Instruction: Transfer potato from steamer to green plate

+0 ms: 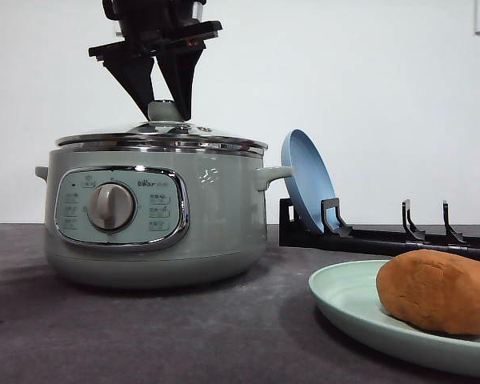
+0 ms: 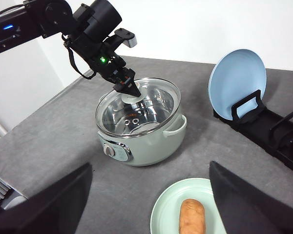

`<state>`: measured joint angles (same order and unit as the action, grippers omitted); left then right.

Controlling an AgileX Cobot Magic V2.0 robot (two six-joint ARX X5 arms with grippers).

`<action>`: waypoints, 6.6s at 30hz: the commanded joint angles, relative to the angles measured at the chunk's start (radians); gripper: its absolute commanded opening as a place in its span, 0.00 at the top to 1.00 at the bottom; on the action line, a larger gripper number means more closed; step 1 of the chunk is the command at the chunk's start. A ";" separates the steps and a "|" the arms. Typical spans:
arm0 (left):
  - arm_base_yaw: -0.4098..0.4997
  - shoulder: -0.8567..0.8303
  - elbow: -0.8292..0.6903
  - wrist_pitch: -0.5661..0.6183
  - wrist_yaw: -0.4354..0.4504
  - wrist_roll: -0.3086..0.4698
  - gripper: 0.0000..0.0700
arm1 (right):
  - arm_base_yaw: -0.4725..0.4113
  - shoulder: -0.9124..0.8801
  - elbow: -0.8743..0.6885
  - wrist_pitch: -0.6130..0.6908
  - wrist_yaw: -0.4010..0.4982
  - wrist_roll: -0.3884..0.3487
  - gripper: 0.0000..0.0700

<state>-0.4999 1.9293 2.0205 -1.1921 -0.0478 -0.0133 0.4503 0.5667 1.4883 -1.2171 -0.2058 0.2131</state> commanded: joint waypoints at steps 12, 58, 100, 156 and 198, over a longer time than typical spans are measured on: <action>0.000 0.033 0.023 -0.015 -0.041 0.032 1.00 | 0.003 0.006 0.017 0.012 -0.003 -0.003 0.31; 0.017 -0.450 0.028 -0.065 -0.004 -0.001 0.00 | 0.003 0.006 0.017 0.009 -0.002 -0.020 0.31; 0.015 -1.402 -0.715 0.108 0.199 -0.012 1.00 | 0.004 -0.106 -0.263 0.001 0.038 -0.105 0.99; 0.463 -1.907 -1.976 1.108 0.005 -0.115 1.00 | 0.005 -0.106 -0.263 0.012 0.050 -0.095 0.99; 0.460 -1.926 -2.008 1.005 -0.013 0.026 1.00 | 0.005 -0.106 -0.263 0.012 0.050 -0.095 0.99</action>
<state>-0.0376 0.0051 0.0326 -0.1814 -0.0566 0.0029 0.4507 0.4576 1.2148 -1.2156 -0.1570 0.1177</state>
